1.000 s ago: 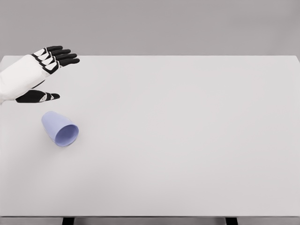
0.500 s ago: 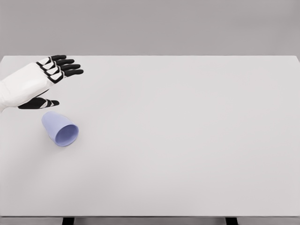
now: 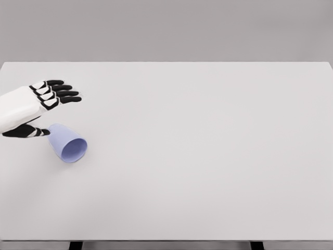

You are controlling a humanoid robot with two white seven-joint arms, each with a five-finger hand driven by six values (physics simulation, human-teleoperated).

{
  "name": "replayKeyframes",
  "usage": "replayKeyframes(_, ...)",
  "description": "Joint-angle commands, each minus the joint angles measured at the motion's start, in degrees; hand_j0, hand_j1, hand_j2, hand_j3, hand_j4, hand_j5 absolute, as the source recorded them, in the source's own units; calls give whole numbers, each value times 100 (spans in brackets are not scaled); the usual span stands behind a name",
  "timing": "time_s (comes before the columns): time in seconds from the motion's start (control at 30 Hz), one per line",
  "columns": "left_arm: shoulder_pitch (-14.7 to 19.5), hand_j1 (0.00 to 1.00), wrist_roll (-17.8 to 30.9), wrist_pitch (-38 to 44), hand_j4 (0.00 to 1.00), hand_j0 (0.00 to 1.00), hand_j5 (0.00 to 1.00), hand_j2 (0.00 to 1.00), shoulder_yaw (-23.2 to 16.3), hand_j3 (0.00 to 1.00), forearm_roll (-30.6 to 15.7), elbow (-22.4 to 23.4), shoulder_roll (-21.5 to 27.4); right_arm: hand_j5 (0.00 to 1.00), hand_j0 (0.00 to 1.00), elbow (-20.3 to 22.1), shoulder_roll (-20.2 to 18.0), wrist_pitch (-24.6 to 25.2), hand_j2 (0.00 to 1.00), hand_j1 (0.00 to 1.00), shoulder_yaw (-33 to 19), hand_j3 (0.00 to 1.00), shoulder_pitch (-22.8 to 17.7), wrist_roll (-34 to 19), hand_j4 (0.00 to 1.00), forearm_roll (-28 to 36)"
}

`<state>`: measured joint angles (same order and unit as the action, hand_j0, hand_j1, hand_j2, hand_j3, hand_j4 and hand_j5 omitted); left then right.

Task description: Flip the cup with left arm and place it on the table

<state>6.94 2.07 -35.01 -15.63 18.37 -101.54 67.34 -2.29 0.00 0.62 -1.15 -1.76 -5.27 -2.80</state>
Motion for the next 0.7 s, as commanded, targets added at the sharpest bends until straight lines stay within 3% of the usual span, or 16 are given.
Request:
replayKeyframes(0.0, -9, 100, -5, 1, 100, 100, 100, 100, -10, 100, -448, -50, 789, 100, 100, 0, 0, 0, 100, 100, 1, 100, -9, -9, 100, -1)
replayKeyframes(0.1, -9, 100, 4, 1, 100, 100, 100, 100, -388, 100, -888, -155, 1290, 100, 100, 1, 0, 0, 100, 100, 1, 100, 0, -1, 100, -1)
replayKeyframes(0.17, -9, 100, 12, 1, 100, 100, 100, 100, -449, 100, -967, -156, 1334, 100, 100, 1, 0, 0, 100, 100, 1, 100, 0, -1, 100, -1)
replayKeyframes(0.47, 0, 100, 21, 1, 100, 100, 100, 100, -739, 100, -967, -112, 737, 100, 100, 1, 0, 0, 100, 100, 1, 100, 0, -1, 100, -1)
replayKeyframes(0.67, 0, 100, 21, 574, 100, 100, 100, 100, -774, 100, -976, -85, 587, 100, 100, 1, 0, 0, 100, 100, 1, 100, -9, -9, 100, -1)
